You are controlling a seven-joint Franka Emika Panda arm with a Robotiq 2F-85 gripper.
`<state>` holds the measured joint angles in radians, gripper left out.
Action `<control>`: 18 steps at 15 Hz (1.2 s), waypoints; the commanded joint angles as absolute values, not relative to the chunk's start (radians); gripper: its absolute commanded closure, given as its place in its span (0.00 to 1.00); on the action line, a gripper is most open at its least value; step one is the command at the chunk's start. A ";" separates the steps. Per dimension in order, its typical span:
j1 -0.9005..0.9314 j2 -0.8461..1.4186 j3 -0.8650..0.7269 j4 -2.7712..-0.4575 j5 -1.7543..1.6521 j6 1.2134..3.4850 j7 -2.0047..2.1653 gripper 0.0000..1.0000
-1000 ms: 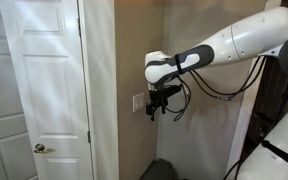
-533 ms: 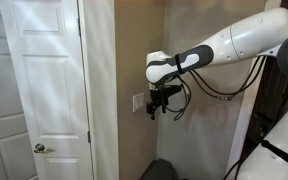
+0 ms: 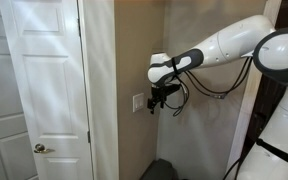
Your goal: Turn off the light switch
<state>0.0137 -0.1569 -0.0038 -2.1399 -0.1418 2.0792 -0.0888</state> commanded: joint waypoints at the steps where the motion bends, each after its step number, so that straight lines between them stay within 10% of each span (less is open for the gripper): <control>1: 0.009 -0.072 -0.016 -2.054 -0.136 2.105 -0.189 0.00; 2: 0.010 -0.058 -0.018 -2.042 -0.131 2.113 -0.215 0.25; 14: 0.006 0.050 -0.006 -1.981 -0.044 2.300 -0.351 0.99; 18: 0.005 0.052 -0.004 -1.983 -0.014 2.324 -0.368 1.00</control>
<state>0.0161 0.0444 -0.0125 -1.9925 -0.0504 2.3012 -0.3185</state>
